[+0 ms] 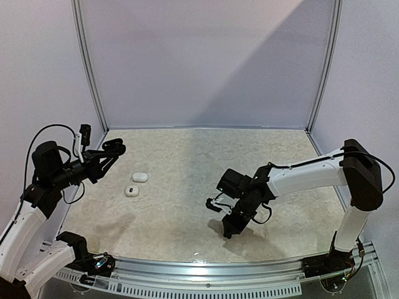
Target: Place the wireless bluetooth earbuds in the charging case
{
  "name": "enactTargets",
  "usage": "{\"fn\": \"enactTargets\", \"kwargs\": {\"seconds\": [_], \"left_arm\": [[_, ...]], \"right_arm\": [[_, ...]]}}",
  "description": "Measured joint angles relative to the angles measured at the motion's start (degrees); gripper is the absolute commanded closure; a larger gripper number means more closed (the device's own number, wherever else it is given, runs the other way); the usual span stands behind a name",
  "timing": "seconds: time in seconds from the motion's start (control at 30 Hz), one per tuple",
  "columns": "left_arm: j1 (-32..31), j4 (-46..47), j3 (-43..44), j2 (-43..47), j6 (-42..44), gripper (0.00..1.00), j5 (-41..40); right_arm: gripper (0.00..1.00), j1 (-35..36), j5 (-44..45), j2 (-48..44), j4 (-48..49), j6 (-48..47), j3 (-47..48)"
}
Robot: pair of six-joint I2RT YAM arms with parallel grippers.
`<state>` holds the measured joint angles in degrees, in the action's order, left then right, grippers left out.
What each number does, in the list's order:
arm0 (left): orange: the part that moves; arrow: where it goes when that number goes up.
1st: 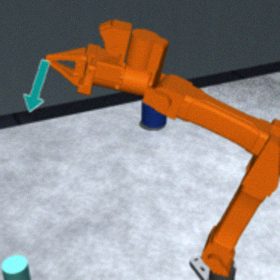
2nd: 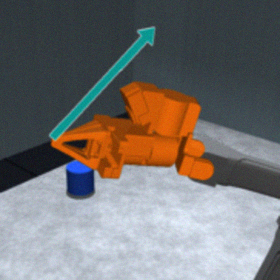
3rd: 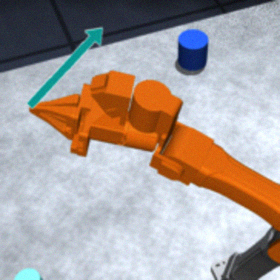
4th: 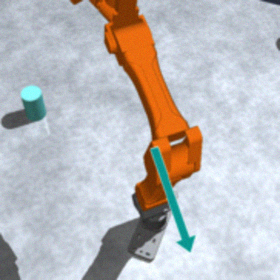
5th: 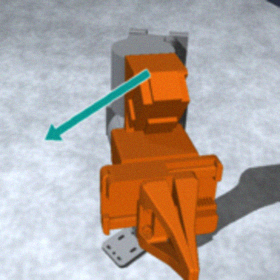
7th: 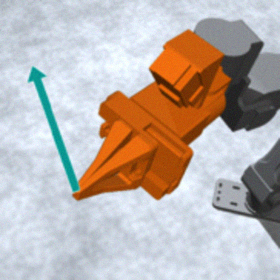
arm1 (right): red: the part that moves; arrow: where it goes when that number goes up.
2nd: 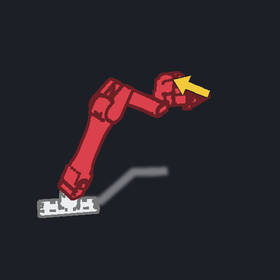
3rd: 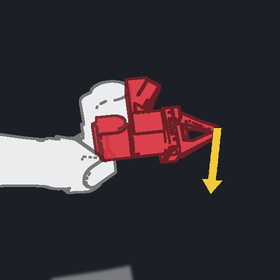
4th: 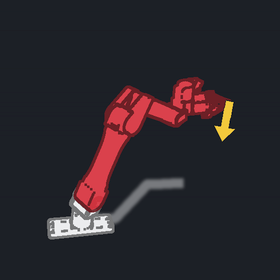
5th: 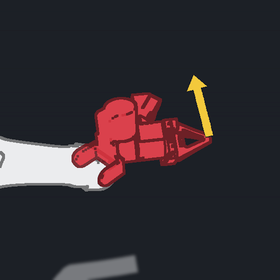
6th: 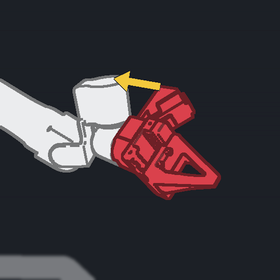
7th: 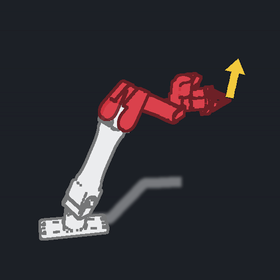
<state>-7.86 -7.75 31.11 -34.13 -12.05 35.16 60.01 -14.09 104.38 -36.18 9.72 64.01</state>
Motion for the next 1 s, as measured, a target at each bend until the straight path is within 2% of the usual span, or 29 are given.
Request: {"fn": "enactTargets", "kwargs": {"seconds": [0.4, 0.7, 0.87, 1.0], "left_arm": [[0.0, 0.0, 0.0, 0.0, 0.0, 1.00, 0.0], [-0.4, 0.0, 0.0, 0.0, 0.5, 1.00, 1.2], [-2.0, 0.3, 0.0, -0.4, 1.6, 1.00, 5.1], [-5.0, 0.7, -0.1, -0.6, 3.0, 1.00, 9.3]], "right_arm": [[1.00, 1.1, -0.3, -0.1, 0.0, 1.0, 0.0], [1.00, 1.1, 0.5, -0.4, -4.9, 0.2, 2.6], [1.00, 1.1, 2.3, -3.3, -9.3, -2.2, 10.4], [1.00, 2.2, 4.7, -5.7, -12.5, -5.0, 21.1]]}}
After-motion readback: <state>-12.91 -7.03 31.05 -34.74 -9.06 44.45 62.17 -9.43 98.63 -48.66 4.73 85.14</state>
